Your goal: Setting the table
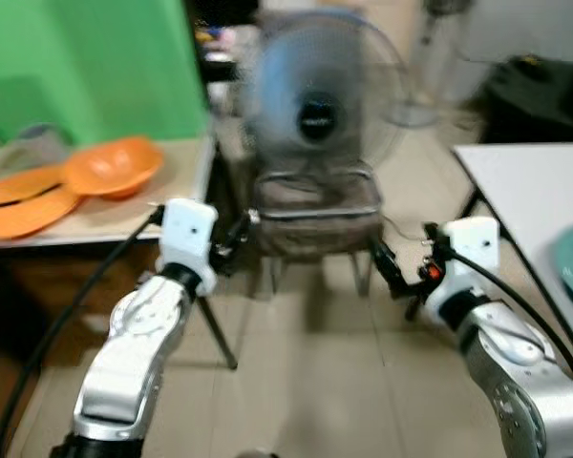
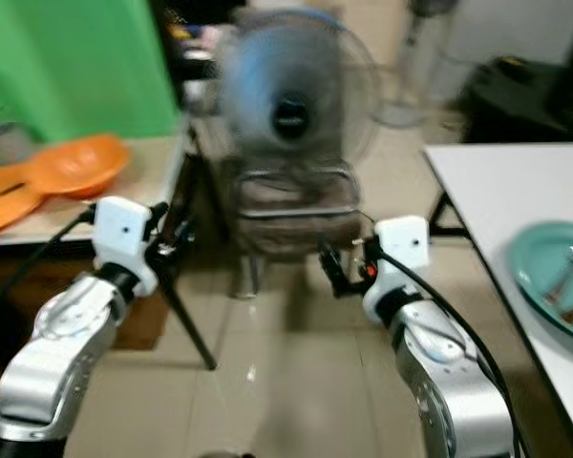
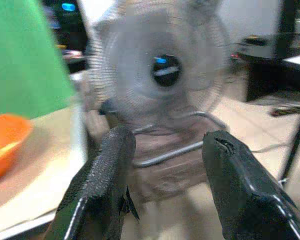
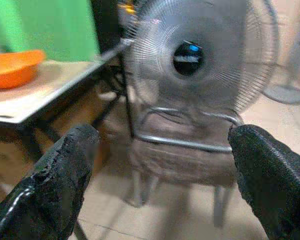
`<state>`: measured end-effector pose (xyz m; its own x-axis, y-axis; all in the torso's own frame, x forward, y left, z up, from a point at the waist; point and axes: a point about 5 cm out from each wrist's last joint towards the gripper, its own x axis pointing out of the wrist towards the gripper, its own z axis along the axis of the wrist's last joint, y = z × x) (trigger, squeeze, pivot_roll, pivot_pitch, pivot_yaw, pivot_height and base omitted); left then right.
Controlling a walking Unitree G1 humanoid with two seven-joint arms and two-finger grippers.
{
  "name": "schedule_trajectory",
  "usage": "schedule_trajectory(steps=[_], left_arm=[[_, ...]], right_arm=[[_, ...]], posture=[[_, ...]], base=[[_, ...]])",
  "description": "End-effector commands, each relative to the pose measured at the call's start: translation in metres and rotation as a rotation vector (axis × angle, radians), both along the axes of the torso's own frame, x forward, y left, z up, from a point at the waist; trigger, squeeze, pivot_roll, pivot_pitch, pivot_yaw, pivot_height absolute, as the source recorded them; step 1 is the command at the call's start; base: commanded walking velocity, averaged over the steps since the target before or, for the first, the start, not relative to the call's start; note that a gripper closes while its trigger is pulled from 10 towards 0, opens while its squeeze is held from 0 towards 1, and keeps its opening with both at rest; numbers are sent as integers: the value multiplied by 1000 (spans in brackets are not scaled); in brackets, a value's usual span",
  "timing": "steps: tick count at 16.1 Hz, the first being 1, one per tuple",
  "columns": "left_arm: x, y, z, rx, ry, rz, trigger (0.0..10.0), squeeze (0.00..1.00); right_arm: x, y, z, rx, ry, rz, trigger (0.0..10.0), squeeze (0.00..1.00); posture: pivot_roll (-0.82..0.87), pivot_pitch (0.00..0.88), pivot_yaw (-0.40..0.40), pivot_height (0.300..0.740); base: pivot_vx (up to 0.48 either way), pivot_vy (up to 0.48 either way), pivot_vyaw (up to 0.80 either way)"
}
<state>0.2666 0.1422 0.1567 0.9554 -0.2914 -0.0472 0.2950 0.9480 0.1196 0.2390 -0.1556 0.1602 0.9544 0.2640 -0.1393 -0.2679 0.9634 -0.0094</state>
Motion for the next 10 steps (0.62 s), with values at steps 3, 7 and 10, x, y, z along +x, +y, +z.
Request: schedule_trajectory(steps=[3,7,10], left_arm=[[-2,-2,-1,-14,4,1,10000,0],[-3,-1,2,-12,-23,5,10000,0],[-3,2,5,-9,-52,0,10000,0]], right_arm=[[1,1,0,0,10,21,10000,1000],[2,-6,-1,34,18,-7,10000,1000],[2,-5,0,40,14,-6,10000,1000]], posture=[[9,0,70,740],[26,0,60,740],[17,0,66,740]], base=[[0,0,800],[0,0,800],[0,0,800]])
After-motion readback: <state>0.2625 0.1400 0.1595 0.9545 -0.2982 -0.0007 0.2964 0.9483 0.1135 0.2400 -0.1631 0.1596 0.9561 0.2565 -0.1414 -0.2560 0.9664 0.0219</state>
